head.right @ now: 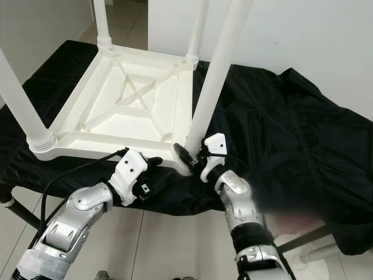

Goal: Building children table

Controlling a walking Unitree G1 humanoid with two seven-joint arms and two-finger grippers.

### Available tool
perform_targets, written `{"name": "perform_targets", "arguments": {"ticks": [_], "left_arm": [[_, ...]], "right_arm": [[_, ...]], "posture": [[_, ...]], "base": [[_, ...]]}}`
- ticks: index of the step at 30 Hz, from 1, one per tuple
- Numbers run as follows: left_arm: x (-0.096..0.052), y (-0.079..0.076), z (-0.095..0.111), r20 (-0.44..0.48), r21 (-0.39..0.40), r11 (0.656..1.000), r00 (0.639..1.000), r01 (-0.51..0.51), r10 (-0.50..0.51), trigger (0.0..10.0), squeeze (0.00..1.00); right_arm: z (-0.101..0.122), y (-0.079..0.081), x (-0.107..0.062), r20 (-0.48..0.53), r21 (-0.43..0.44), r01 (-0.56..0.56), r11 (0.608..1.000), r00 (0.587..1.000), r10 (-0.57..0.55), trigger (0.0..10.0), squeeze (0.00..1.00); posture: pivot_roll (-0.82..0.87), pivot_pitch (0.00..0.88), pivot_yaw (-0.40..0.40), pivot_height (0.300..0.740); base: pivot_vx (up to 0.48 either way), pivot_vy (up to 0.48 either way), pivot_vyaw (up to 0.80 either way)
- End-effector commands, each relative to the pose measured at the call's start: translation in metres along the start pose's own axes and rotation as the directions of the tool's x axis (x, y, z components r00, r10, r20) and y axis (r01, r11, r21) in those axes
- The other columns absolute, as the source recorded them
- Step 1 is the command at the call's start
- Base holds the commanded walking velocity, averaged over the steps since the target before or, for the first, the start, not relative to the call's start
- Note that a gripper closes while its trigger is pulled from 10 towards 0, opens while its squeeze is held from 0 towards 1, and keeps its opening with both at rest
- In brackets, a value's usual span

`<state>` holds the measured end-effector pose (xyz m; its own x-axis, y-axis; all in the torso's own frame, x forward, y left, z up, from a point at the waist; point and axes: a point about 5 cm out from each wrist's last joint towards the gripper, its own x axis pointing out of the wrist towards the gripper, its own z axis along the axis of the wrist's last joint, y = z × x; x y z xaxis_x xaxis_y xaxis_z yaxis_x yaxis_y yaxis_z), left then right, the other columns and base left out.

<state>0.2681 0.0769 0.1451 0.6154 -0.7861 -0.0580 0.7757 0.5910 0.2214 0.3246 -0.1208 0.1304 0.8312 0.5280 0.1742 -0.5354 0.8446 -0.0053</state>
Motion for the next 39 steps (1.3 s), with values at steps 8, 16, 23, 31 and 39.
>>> {"name": "perform_targets", "arguments": {"ticks": [8, 16, 23, 31, 39], "left_arm": [[0.000, -0.007, -0.003, -0.014, -0.015, 1.000, 1.000, 0.026, -0.026, 10.0, 0.00], [-0.001, -0.006, -0.003, -0.014, -0.013, 1.000, 1.000, 0.020, -0.020, 10.0, 0.00], [0.000, -0.007, -0.003, -0.014, -0.013, 1.000, 1.000, 0.020, -0.020, 10.0, 0.00], [0.001, -0.006, -0.003, -0.011, -0.014, 1.000, 1.000, 0.013, -0.013, 10.0, 0.00], [0.001, -0.006, -0.003, -0.011, -0.012, 1.000, 1.000, 0.005, -0.005, 10.0, 0.00]], "right_arm": [[-0.018, 0.004, -0.012, -0.110, 0.058, 0.403, 0.913, 0.912, -0.395, 10.0, 0.00], [-0.018, 0.012, -0.015, -0.119, 0.060, 0.638, 0.768, 0.768, -0.629, 10.0, 0.00], [-0.007, 0.013, -0.011, -0.074, 0.040, 0.618, 0.785, 0.786, -0.614, 10.0, 0.00], [0.000, 0.015, -0.011, -0.023, 0.070, 0.565, 0.822, 0.825, -0.565, 10.0, 1.00], [-0.003, 0.006, -0.021, -0.027, 0.059, 0.543, 0.837, 0.839, -0.543, 10.0, 1.00]], "posture": [[0.07, 0.100, -0.108, 0.740], [0.08, 0.096, -0.114, 0.740], [0.08, 0.093, -0.117, 0.740], [0.08, 0.091, -0.121, 0.740], [0.07, 0.088, -0.124, 0.740]], "base": [[0.000, 0.000, 0.00], [0.000, 0.000, 0.00], [0.000, 0.000, 0.00], [0.000, 0.000, 0.00], [0.000, 0.000, 0.00]]}}
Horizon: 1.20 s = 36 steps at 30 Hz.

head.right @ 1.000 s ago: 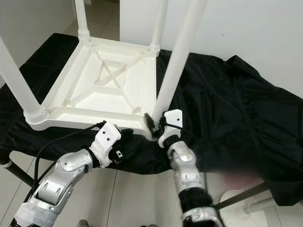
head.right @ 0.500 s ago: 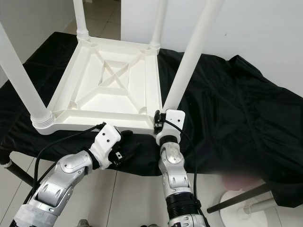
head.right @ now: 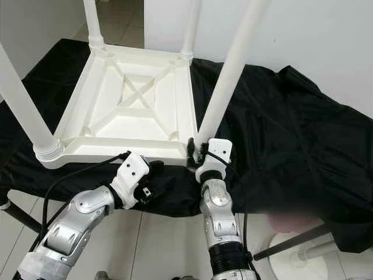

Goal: Building children table

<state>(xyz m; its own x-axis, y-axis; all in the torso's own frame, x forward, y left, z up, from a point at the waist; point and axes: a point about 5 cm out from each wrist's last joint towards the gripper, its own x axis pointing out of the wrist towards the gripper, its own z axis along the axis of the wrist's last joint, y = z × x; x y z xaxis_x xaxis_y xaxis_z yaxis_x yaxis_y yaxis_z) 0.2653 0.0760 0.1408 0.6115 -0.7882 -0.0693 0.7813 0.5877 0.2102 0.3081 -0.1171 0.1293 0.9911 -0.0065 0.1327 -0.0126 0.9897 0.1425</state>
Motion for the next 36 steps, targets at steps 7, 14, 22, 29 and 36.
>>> {"name": "perform_targets", "arguments": {"ticks": [7, 14, 22, 29, 36], "left_arm": [[0.001, -0.002, 0.000, 0.000, -0.001, 1.000, 1.000, -0.004, 0.004, 10.0, 0.00], [0.001, -0.001, 0.000, -0.003, 0.000, 1.000, 1.000, -0.002, 0.002, 10.0, 0.00], [0.002, 0.000, 0.001, -0.003, 0.005, 1.000, 1.000, 0.005, -0.005, 10.0, 0.00], [0.002, 0.001, 0.001, -0.003, 0.004, 1.000, 1.000, 0.005, -0.005, 10.0, 0.00], [0.002, 0.001, 0.001, -0.004, 0.009, 1.000, 1.000, 0.002, -0.002, 10.0, 0.00]], "right_arm": [[-0.005, -0.021, -0.015, 0.016, 0.029, -0.150, 0.988, 0.989, 0.150, 10.0, 0.00], [0.000, -0.030, -0.010, 0.023, 0.024, -0.320, 0.947, 0.947, 0.319, 10.0, 0.00], [0.011, -0.039, 0.007, -0.021, -0.045, -0.548, 0.835, 0.836, 0.548, 10.0, 0.00], [0.013, -0.035, 0.018, -0.065, -0.089, -0.641, 0.762, 0.768, 0.638, 10.0, 0.00], [0.005, -0.035, 0.028, -0.156, -0.111, -0.701, 0.704, 0.712, 0.685, 0.4, 0.00]], "posture": [[0.07, 0.086, -0.121, 0.740], [0.07, 0.086, -0.114, 0.740], [0.07, 0.081, -0.110, 0.740], [0.08, 0.080, -0.106, 0.740], [0.08, 0.080, -0.108, 0.740]], "base": [[0.000, 0.000, 0.00], [0.000, 0.000, 0.00], [0.000, 0.000, 0.00], [0.000, 0.000, 0.00], [0.000, 0.000, 0.00]]}}
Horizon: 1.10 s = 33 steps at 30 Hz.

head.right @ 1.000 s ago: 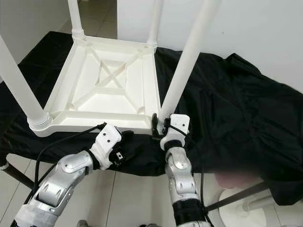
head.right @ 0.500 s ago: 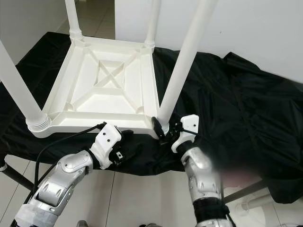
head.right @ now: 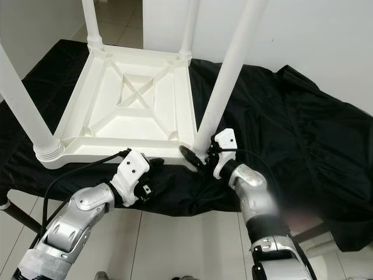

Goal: Building children table

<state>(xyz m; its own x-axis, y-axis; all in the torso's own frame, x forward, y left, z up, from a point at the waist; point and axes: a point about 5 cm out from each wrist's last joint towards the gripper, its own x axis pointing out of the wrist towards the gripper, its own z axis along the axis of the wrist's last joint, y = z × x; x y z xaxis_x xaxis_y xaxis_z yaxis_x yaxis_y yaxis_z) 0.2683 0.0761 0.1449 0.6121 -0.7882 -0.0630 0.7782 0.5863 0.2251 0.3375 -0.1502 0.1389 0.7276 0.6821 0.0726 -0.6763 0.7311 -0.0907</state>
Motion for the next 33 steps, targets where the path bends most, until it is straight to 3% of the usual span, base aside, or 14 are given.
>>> {"name": "perform_targets", "arguments": {"ticks": [1, 9, 10, 12, 13, 19, 24, 26, 28, 31, 33], "left_arm": [[0.001, -0.002, -0.002, -0.010, -0.005, 1.000, 1.000, 0.003, -0.003, 10.0, 0.00], [0.001, -0.004, -0.001, -0.007, -0.009, 1.000, 1.000, 0.001, -0.001, 10.0, 0.00], [0.001, -0.004, -0.001, -0.006, -0.010, 1.000, 1.000, 0.002, -0.002, 10.0, 0.00], [0.001, -0.004, -0.002, -0.006, -0.010, 1.000, 1.000, 0.003, -0.003, 10.0, 0.00], [0.002, -0.004, -0.002, -0.007, -0.010, 1.000, 1.000, 0.007, -0.007, 10.0, 0.00], [0.002, -0.005, -0.002, -0.009, -0.011, 1.000, 1.000, 0.014, -0.015, 10.0, 0.00], [0.003, -0.007, -0.003, -0.008, -0.014, 1.000, 1.000, 0.025, -0.025, 10.0, 0.00], [0.003, -0.007, -0.003, -0.008, -0.014, 1.000, 1.000, 0.025, -0.025, 10.0, 0.00], [0.003, -0.007, -0.003, -0.008, -0.013, 1.000, 1.000, 0.027, -0.027, 10.0, 0.00], [0.002, -0.008, -0.003, -0.011, -0.013, 0.999, 0.999, 0.034, -0.034, 10.0, 0.00], [0.002, -0.008, -0.003, -0.012, -0.013, 0.999, 0.999, 0.035, -0.035, 10.0, 0.00]], "right_arm": [[-0.006, -0.001, -0.003, -0.033, -0.008, -0.027, 1.000, 0.999, 0.027, 0.0, 0.00], [-0.010, -0.007, -0.008, -0.045, 0.000, -0.032, 0.999, 0.998, 0.032, 0.0, 0.00], [-0.010, -0.007, -0.009, -0.044, 0.008, -0.024, 1.000, 0.999, 0.025, 2.4, 0.00], [-0.011, -0.007, -0.010, -0.042, 0.017, -0.016, 1.000, 0.999, 0.017, 2.4, 0.00], [-0.011, -0.006, -0.012, -0.024, 0.034, 0.009, 0.999, 1.000, -0.008, 10.0, 0.00], [-0.011, -0.003, -0.012, -0.033, 0.040, 0.065, 0.997, 0.997, -0.064, 10.0, 0.00], [-0.015, -0.002, -0.008, -0.074, 0.045, 0.223, 0.974, 0.973, -0.219, 10.0, 0.00], [-0.015, -0.002, -0.008, -0.074, 0.045, 0.223, 0.974, 0.973, -0.219, 10.0, 0.00], [-0.015, 0.000, -0.007, -0.077, 0.051, 0.264, 0.963, 0.963, -0.259, 10.0, 0.00], [-0.019, 0.003, -0.008, -0.105, 0.082, 0.404, 0.911, 0.912, -0.395, 10.0, 0.00], [-0.019, 0.004, -0.008, -0.109, 0.085, 0.423, 0.902, 0.904, -0.414, 10.0, 0.00]], "posture": [[0.08, 0.080, -0.108, 0.740], [0.09, 0.079, -0.114, 0.740], [0.09, 0.078, -0.115, 0.740], [0.09, 0.078, -0.115, 0.740], [0.08, 0.078, -0.116, 0.740], [0.08, 0.077, -0.115, 0.740], [0.07, 0.074, -0.115, 0.740], [0.07, 0.074, -0.115, 0.740], [0.07, 0.073, -0.115, 0.740], [0.07, 0.071, -0.113, 0.740], [0.07, 0.069, -0.113, 0.740]], "base": [[0.000, 0.000, 0.00], [0.000, 0.000, 0.00], [0.000, 0.000, 0.00], [0.000, 0.000, 0.00], [0.000, 0.000, 0.00], [0.000, 0.000, 0.00], [0.000, 0.000, 0.00], [0.000, 0.000, 0.00], [0.000, 0.000, 0.00], [0.000, 0.000, 0.00], [0.000, 0.000, 0.00]]}}
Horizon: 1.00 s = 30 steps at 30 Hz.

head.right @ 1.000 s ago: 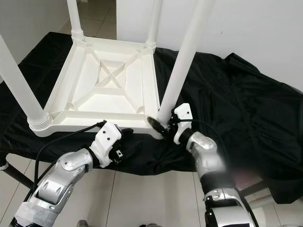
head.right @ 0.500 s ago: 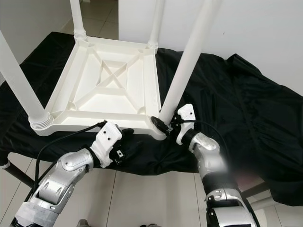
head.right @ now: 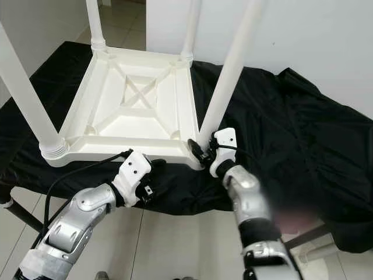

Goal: Building children table

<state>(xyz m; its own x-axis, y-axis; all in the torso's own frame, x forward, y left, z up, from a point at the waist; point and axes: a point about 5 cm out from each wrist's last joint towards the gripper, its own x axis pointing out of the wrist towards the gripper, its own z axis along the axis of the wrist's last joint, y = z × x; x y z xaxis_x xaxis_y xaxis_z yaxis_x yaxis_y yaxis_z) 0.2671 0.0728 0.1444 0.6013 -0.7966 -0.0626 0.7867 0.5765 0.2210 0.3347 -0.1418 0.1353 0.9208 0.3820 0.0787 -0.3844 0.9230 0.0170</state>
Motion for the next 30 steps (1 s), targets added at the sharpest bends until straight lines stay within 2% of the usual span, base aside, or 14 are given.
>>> {"name": "perform_targets", "arguments": {"ticks": [1, 4, 6, 8, 9, 13, 14, 16, 18, 19, 27, 28, 29, 30], "left_arm": [[0.000, -0.005, -0.004, -0.016, -0.010, 1.000, 1.000, 0.023, -0.023, 10.0, 0.00], [-0.001, -0.005, -0.004, -0.018, -0.009, 1.000, 1.000, 0.025, -0.025, 10.0, 0.00], [-0.001, -0.005, -0.004, -0.018, -0.009, 1.000, 1.000, 0.025, -0.025, 10.0, 0.00], [-0.001, -0.005, -0.004, -0.018, -0.008, 1.000, 1.000, 0.026, -0.026, 10.0, 0.00], [-0.001, -0.005, -0.004, -0.018, -0.008, 1.000, 1.000, 0.026, -0.026, 10.0, 0.00], [-0.001, -0.005, -0.004, -0.017, -0.009, 1.000, 1.000, 0.023, -0.023, 10.0, 0.00], [-0.001, -0.005, -0.004, -0.017, -0.009, 1.000, 1.000, 0.023, -0.023, 10.0, 0.00], [0.000, -0.006, -0.004, -0.015, -0.013, 1.000, 1.000, 0.024, -0.025, 10.0, 0.00], [0.000, -0.006, -0.004, -0.015, -0.013, 1.000, 1.000, 0.024, -0.025, 10.0, 0.00], [0.000, -0.007, -0.005, -0.016, -0.012, 0.999, 0.999, 0.029, -0.030, 10.0, 0.00], [0.003, -0.002, -0.003, -0.016, 0.002, 0.999, 0.999, 0.036, -0.036, 10.0, 0.00], [0.003, -0.002, -0.003, -0.014, 0.004, 0.999, 0.999, 0.038, -0.038, 10.0, 0.00], [0.003, -0.002, -0.003, -0.014, 0.004, 0.999, 0.999, 0.038, -0.038, 10.0, 0.00], [0.003, -0.002, -0.002, -0.014, 0.006, 0.999, 0.999, 0.041, -0.041, 10.0, 0.00]], "right_arm": [[-0.015, -0.009, -0.010, -0.080, 0.012, 0.091, 0.996, 0.993, -0.090, 10.0, 0.00], [-0.017, -0.006, -0.012, -0.078, 0.027, 0.163, 0.986, 0.984, -0.161, 10.0, 0.00], [-0.017, -0.006, -0.012, -0.078, 0.027, 0.163, 0.986, 0.984, -0.161, 10.0, 0.00], [-0.018, 0.001, -0.014, -0.076, 0.051, 0.248, 0.967, 0.967, -0.244, 10.0, 0.00], [-0.018, 0.001, -0.014, -0.076, 0.051, 0.248, 0.967, 0.967, -0.244, 10.0, 0.00], [-0.022, 0.011, -0.021, -0.077, 0.076, 0.397, 0.915, 0.917, -0.392, 10.0, 0.00], [-0.022, 0.011, -0.021, -0.077, 0.076, 0.397, 0.915, 0.917, -0.392, 10.0, 0.00], [-0.024, 0.017, -0.028, -0.073, 0.084, 0.506, 0.858, 0.862, -0.501, 10.0, 0.00], [-0.024, 0.017, -0.028, -0.073, 0.084, 0.506, 0.858, 0.862, -0.501, 10.0, 0.00], [-0.024, 0.022, -0.032, -0.074, 0.086, 0.552, 0.829, 0.834, -0.547, 10.0, 0.00], [-0.022, 0.026, -0.034, -0.068, 0.076, 0.561, 0.824, 0.827, -0.557, 10.0, 0.00], [-0.021, 0.025, -0.035, -0.062, 0.080, 0.557, 0.827, 0.830, -0.554, 10.0, 0.33], [-0.021, 0.025, -0.035, -0.062, 0.080, 0.557, 0.827, 0.830, -0.554, 10.0, 0.33], [-0.020, 0.024, -0.035, -0.054, 0.093, 0.542, 0.835, 0.840, -0.540, 10.0, 1.00]], "posture": [[0.07, 0.069, -0.113, 0.740], [0.08, 0.066, -0.114, 0.740], [0.08, 0.066, -0.114, 0.740], [0.08, 0.066, -0.119, 0.740], [0.08, 0.066, -0.119, 0.740], [0.08, 0.063, -0.125, 0.740], [0.08, 0.063, -0.125, 0.740], [0.08, 0.061, -0.122, 0.740], [0.08, 0.061, -0.122, 0.740], [0.08, 0.054, -0.117, 0.740], [0.08, 0.043, -0.108, 0.740], [0.07, 0.040, -0.105, 0.740], [0.07, 0.040, -0.105, 0.740], [0.07, 0.039, -0.104, 0.740]], "base": [[0.000, 0.000, 0.00], [0.000, 0.000, 0.00], [0.000, 0.000, 0.00], [0.000, 0.000, 0.00], [0.000, 0.000, 0.00], [0.000, 0.000, 0.00], [0.000, 0.000, 0.00], [0.000, 0.000, 0.00], [0.000, 0.000, 0.00], [0.000, 0.000, 0.00], [0.000, 0.000, 0.00], [0.000, 0.000, 0.00], [0.000, 0.000, 0.00], [0.000, 0.000, 0.00]]}}
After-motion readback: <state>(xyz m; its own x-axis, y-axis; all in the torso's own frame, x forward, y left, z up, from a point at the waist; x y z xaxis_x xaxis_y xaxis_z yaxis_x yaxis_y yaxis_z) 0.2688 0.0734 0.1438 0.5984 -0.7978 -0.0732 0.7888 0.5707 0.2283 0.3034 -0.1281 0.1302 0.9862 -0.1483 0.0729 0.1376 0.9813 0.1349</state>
